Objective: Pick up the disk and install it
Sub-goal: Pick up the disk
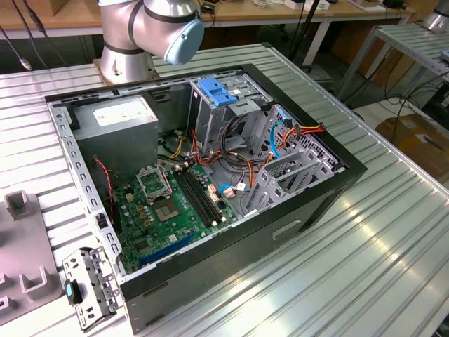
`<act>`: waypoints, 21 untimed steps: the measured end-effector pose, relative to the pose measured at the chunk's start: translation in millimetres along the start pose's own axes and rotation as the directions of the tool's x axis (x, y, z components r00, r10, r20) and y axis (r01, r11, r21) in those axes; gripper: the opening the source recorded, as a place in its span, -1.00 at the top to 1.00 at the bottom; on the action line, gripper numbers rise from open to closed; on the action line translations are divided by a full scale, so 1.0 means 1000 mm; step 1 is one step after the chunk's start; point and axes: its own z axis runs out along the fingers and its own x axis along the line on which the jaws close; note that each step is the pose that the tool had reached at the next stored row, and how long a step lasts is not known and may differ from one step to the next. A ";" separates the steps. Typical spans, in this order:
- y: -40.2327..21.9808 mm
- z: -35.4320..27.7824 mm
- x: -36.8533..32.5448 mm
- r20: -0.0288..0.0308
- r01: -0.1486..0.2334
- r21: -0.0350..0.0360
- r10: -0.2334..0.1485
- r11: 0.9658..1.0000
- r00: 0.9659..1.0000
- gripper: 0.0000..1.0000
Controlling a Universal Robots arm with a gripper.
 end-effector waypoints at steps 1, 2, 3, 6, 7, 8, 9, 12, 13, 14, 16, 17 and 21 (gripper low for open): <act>-0.0018 0.0001 0.0000 0.000 0.000 0.000 0.000 1.000 1.000 0.26; -0.0032 0.0000 0.0000 0.000 0.000 0.000 0.000 1.000 1.000 0.26; -0.0043 0.0001 0.0000 0.000 0.000 0.000 0.000 1.000 1.000 0.26; -0.0083 0.0001 0.0000 0.000 0.000 0.000 0.000 1.000 1.000 0.26; -0.0096 0.0000 0.0000 0.000 0.000 0.000 0.000 1.000 1.000 0.26; -0.0108 0.0000 0.0000 0.000 0.000 0.000 0.000 1.000 1.000 0.26; -0.0129 0.0000 -0.0001 0.000 0.000 0.000 0.000 1.000 1.000 0.26; -0.0176 0.0000 -0.0001 0.000 0.000 0.000 0.000 1.000 1.000 0.26; -0.0191 0.0000 -0.0001 0.000 0.000 0.000 0.000 1.000 1.000 0.26; -0.0203 0.0000 -0.0001 0.000 0.000 0.000 0.000 1.000 1.000 0.26; -0.0229 0.0000 -0.0001 0.000 0.000 0.000 0.000 1.000 1.000 0.26; -0.0245 -0.0001 -0.0001 0.000 0.000 0.000 0.000 1.000 1.000 0.26; -0.0298 -0.0001 -0.0002 0.000 0.000 0.000 0.000 1.000 1.000 0.26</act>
